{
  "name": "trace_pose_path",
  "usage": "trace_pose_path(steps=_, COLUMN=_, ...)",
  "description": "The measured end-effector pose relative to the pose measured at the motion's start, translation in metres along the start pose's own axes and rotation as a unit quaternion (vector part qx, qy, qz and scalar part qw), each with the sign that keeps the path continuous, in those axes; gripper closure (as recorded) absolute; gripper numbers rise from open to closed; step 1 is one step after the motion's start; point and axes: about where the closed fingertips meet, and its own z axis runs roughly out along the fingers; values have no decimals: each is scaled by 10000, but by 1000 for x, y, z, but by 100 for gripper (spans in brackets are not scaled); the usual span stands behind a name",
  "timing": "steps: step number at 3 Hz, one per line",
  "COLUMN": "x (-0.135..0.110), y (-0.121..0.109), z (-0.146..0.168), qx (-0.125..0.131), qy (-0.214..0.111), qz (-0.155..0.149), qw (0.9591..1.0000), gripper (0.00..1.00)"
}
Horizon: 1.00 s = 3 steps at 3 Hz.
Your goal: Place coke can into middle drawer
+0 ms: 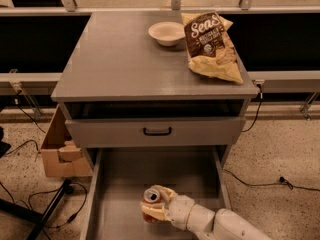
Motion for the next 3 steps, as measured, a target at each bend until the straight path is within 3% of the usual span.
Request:
trace_pose_path(steps=1, x=-1, y=8, z=15, qx=-250, qy=-365, qz=-136, qw=9989, gripper=100)
trace_pose_path(steps=2, x=12, y=10, z=45, qx=-903, qy=-888, qz=-636, qw=9899, gripper=99)
trace_pose_path(steps=3, x=0, y=12, z=38, qx=-1043, qy=-1040, qz=-619, qw=9872, gripper=77)
